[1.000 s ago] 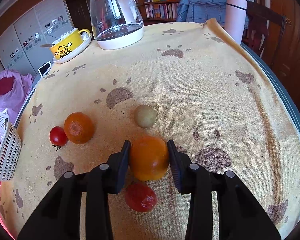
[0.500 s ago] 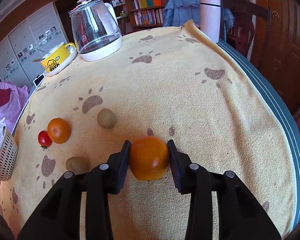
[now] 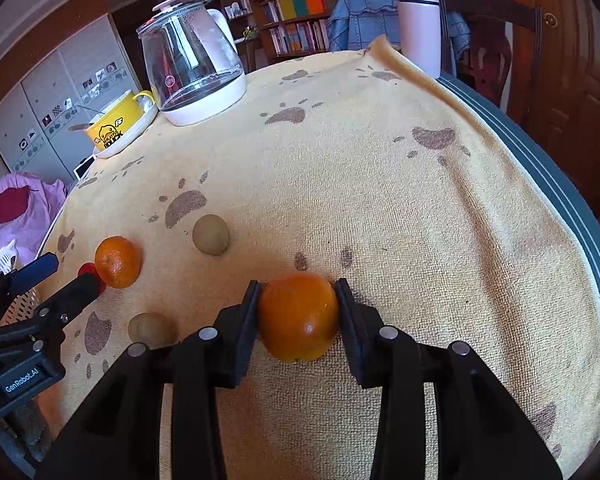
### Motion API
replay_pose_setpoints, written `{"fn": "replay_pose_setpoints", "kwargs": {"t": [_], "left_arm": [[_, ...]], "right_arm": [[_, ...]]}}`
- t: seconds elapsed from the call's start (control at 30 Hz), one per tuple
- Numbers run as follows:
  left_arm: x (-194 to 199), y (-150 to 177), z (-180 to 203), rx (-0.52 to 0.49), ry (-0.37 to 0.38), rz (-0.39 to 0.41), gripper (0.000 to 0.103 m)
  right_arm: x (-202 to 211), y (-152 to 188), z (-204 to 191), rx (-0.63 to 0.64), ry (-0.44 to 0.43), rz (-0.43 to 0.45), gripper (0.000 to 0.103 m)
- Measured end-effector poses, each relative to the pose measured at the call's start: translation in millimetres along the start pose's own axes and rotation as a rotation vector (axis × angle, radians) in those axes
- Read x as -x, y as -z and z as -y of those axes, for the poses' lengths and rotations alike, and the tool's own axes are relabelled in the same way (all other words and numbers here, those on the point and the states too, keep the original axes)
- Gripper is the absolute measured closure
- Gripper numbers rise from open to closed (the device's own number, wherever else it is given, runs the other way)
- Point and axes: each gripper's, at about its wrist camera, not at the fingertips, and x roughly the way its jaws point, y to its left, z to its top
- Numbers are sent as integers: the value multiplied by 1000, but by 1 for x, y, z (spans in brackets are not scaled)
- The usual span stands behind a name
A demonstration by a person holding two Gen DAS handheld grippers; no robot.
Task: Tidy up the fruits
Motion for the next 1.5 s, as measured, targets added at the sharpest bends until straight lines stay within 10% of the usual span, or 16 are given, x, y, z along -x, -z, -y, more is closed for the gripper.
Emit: {"fn": "replay_pose_setpoints", "kwargs": {"t": [0.37, 0.6, 1.5], "left_arm": [[-34, -11, 7, -38, 27, -52, 36], [-38, -14, 10, -38, 65, -60, 63], [20, -4, 1, 56, 51, 5, 63]], "right_arm": [[-1, 0, -1, -1, -15, 1, 64], [-2, 0, -1, -4, -19, 1, 64], [0, -1, -1, -9, -33, 5, 64]]}}
